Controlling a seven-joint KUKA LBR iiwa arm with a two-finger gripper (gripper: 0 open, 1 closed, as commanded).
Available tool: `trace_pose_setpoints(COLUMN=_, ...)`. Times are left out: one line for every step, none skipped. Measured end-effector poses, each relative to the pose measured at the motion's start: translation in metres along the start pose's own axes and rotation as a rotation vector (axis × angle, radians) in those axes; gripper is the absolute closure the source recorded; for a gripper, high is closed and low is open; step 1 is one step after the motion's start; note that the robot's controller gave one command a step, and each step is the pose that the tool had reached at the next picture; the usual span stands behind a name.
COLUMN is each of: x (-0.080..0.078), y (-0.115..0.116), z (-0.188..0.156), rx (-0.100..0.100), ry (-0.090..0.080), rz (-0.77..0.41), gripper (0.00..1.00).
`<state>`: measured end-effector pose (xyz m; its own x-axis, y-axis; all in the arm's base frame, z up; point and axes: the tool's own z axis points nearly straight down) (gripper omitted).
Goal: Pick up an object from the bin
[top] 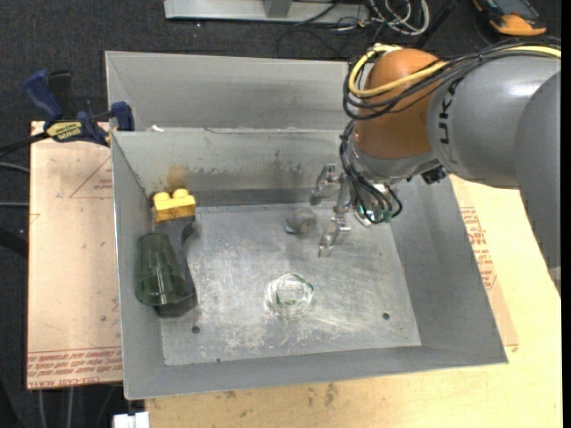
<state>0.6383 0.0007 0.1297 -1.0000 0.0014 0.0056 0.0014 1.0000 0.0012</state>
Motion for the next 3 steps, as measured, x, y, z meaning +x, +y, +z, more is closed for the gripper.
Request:
trace_pose_setpoints(x=-0.001, y=0.000, z=-0.002, rx=0.000, ry=-0.003, rz=0.000, gripper=0.00)
trace_pose_setpoints(x=0.004, y=0.006, z=-0.004, rx=0.001, ry=-0.007, rz=-0.024, gripper=0.00)
trace_pose_setpoints(x=0.067, y=0.033, z=0.046, rx=0.001, ry=-0.004, rz=-0.262, gripper=1.00)
